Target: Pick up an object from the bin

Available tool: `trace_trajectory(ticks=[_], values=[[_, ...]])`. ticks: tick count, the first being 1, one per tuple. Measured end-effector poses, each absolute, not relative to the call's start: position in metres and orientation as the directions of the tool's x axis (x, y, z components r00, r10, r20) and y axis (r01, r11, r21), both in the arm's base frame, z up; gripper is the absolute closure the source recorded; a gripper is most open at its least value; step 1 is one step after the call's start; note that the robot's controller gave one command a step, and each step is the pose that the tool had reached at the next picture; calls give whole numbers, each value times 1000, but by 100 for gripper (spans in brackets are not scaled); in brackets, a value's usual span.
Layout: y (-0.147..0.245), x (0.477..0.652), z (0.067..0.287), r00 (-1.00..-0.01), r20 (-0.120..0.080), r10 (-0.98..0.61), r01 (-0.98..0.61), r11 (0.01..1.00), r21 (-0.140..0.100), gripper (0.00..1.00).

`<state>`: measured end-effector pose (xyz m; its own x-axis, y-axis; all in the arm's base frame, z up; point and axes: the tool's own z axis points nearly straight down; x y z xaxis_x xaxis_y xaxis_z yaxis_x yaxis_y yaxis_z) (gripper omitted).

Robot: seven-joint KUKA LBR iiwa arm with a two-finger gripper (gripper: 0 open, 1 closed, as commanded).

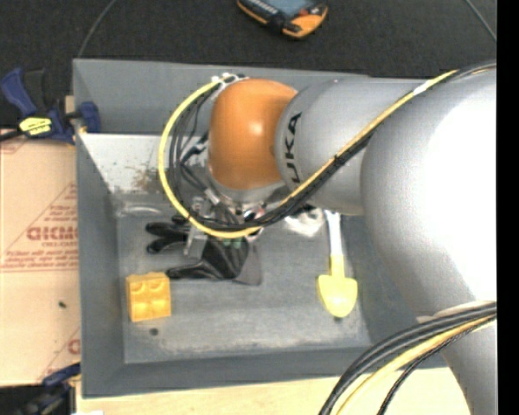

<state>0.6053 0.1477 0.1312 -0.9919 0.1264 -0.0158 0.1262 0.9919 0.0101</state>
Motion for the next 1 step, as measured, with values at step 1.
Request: trace_trajectory(ticks=[1], values=[[147,604,146,-992,-9,127,127,992,8,100]])
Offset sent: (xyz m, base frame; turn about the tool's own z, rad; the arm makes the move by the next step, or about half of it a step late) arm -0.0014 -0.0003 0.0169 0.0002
